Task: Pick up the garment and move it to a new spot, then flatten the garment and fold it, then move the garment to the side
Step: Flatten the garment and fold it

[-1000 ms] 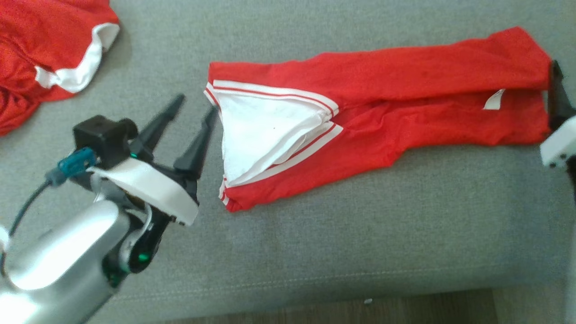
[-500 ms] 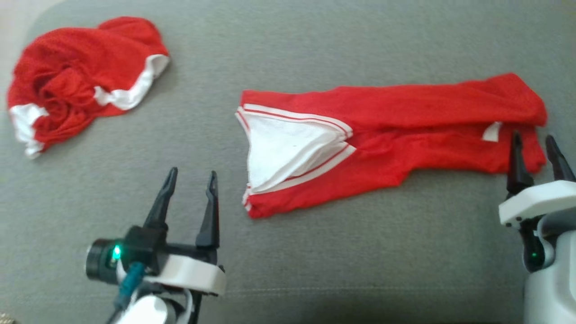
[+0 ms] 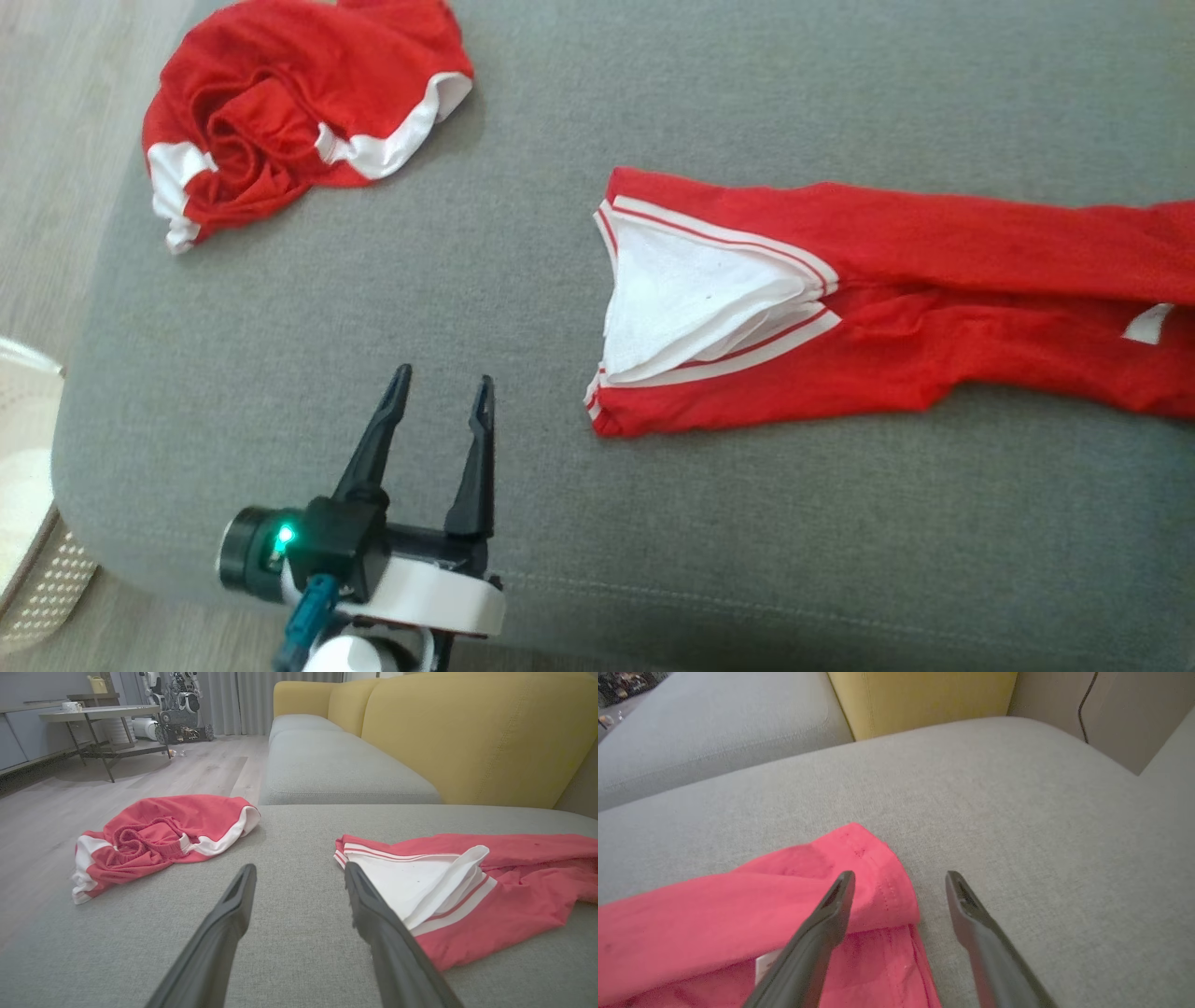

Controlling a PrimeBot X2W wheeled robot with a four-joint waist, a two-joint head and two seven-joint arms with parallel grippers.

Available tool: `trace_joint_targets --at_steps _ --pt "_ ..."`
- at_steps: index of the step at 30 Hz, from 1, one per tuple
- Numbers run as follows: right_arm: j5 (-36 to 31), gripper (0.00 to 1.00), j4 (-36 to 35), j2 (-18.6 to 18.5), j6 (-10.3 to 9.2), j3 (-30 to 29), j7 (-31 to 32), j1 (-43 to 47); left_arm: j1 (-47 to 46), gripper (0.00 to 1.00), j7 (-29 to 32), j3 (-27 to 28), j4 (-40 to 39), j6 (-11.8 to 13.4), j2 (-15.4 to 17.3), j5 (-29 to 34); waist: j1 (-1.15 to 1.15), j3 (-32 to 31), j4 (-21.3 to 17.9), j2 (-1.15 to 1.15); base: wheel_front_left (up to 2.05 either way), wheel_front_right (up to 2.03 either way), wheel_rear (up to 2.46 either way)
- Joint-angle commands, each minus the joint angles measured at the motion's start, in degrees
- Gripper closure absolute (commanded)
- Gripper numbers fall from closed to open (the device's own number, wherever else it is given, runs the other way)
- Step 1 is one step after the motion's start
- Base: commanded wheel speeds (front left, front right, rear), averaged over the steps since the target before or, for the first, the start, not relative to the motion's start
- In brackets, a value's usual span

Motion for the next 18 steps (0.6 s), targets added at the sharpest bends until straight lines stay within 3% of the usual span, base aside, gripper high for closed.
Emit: trace_joint_targets --at_steps 1,11,12,14,15,18 --pt "-1.3 0.0 -0.9 -1.4 0.2 0.5 1.0 -1.4 -1.3 0.0 -0.4 2.6 -1.5 -0.6 -0.3 0.7 0.0 0.9 0.7 0.0 0.0 0.0 0.0" --pt "-6.6 0.0 6.7 -2.2 0.2 -2.1 6.9 -6.5 -2.2 0.0 -0.4 5.8 0.0 -5.5 -3.5 4.0 0.0 3.5 0.3 0.0 0.0 0.0 0.0" --pt "-6.3 0.13 7.9 -2.0 0.2 -1.7 8.0 -6.6 -2.2 0.0 -0.4 6.1 0.1 -5.9 -3.8 4.2 0.0 3.6 0.2 0.0 0.0 0.0 0.0" --pt "-5.4 0.59 9.5 -1.3 0.2 -0.3 9.5 -6.8 -2.2 0.0 -0.4 6.8 0.2 -6.4 -4.3 4.7 0.0 3.6 -0.3 0.0 0.0 0.0 0.0" --pt "-4.9 1.0 10.0 -1.0 0.2 0.6 10.1 -6.6 -2.1 0.0 -0.4 7.0 0.2 -6.7 -4.5 4.9 0.0 3.4 -0.6 0.0 0.0 0.0 0.0" --pt "-2.6 1.0 9.3 -0.5 0.2 2.7 9.7 -5.8 -1.6 0.0 -0.4 7.8 0.6 -7.5 -5.1 5.3 0.0 2.7 -1.9 0.0 0.0 0.0 0.0"
